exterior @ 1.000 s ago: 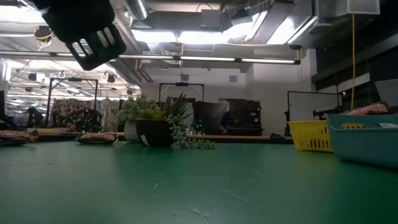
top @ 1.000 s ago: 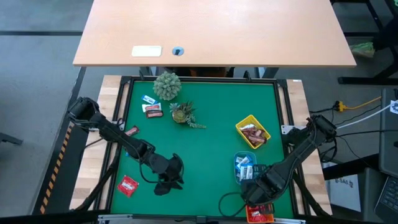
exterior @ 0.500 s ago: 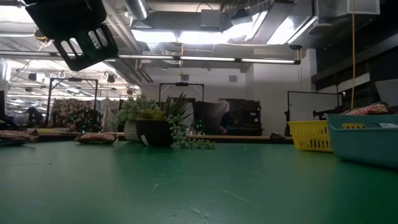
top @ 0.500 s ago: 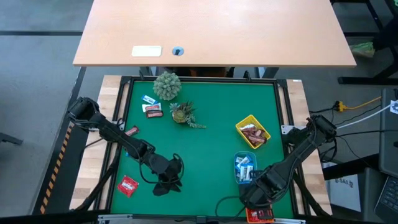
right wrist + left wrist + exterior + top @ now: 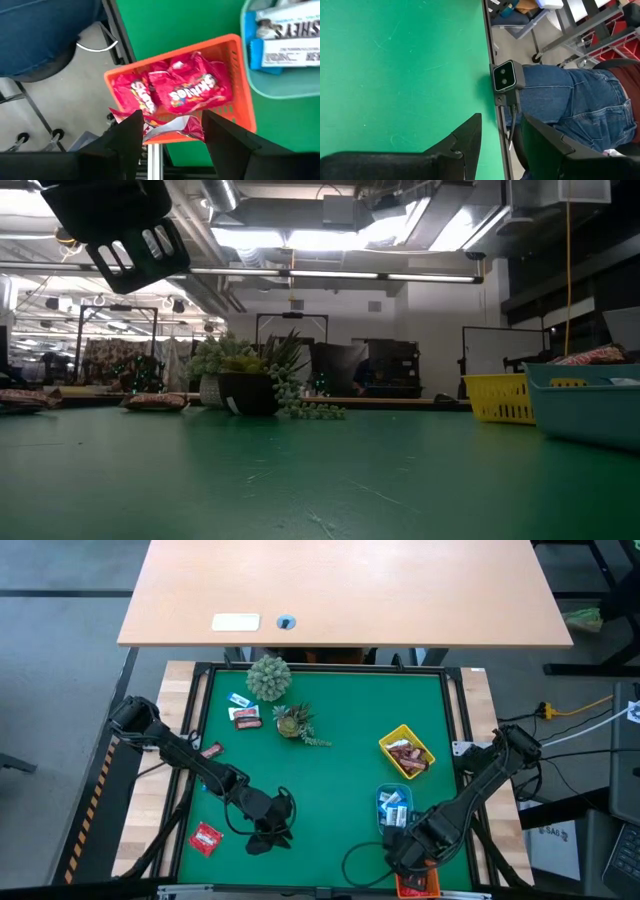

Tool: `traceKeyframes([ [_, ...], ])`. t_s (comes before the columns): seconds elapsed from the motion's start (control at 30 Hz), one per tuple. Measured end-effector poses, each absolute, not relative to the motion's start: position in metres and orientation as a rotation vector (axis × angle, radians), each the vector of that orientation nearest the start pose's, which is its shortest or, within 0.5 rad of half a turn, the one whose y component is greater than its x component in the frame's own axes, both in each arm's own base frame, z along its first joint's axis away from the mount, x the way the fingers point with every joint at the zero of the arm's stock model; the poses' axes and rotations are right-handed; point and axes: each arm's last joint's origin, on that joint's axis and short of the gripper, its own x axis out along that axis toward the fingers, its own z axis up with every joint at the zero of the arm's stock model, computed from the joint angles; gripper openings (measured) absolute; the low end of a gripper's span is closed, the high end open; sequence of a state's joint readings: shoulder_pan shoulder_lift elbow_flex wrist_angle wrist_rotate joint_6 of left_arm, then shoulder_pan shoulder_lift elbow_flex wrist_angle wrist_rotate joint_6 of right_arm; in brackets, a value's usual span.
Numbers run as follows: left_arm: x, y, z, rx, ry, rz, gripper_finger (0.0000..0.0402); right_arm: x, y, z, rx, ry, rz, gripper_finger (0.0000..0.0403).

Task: Sort candy
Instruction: Put the red candy into the orange bin

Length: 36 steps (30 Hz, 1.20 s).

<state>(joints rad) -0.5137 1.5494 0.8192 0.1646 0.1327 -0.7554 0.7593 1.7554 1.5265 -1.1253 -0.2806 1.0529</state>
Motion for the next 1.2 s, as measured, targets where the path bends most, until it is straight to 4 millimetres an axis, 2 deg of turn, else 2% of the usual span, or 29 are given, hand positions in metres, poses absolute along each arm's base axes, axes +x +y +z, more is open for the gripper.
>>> traceKeyframes([
  [0.43, 0.275, -0.16, 0.197, -0.595, 0.767, -0.382, 0.013, 0.239, 0.238, 0.268, 0.471, 1.663, 0.019, 0.02],
  [0.63, 0.276, -0.159, 0.197, -0.591, 0.761, -0.366, 0.013, 0.244, 0.24, 0.259, 0.456, 1.617, -0.071, 0.02],
  [0.9, 0.274, -0.159, 0.195, -0.583, 0.783, -0.355, 0.013, 0.227, 0.263, 0.25, 0.142, 1.532, 0.098, 0.02],
  [1.0, 0.274, -0.158, 0.195, -0.583, 0.786, -0.354, 0.013, 0.221, 0.272, 0.246, 0.081, 1.475, 0.091, 0.02],
  [1.2, 0.274, -0.158, 0.195, -0.581, 0.782, -0.347, 0.013, 0.223, 0.284, 0.23, -0.032, 1.347, 0.008, 0.02],
])
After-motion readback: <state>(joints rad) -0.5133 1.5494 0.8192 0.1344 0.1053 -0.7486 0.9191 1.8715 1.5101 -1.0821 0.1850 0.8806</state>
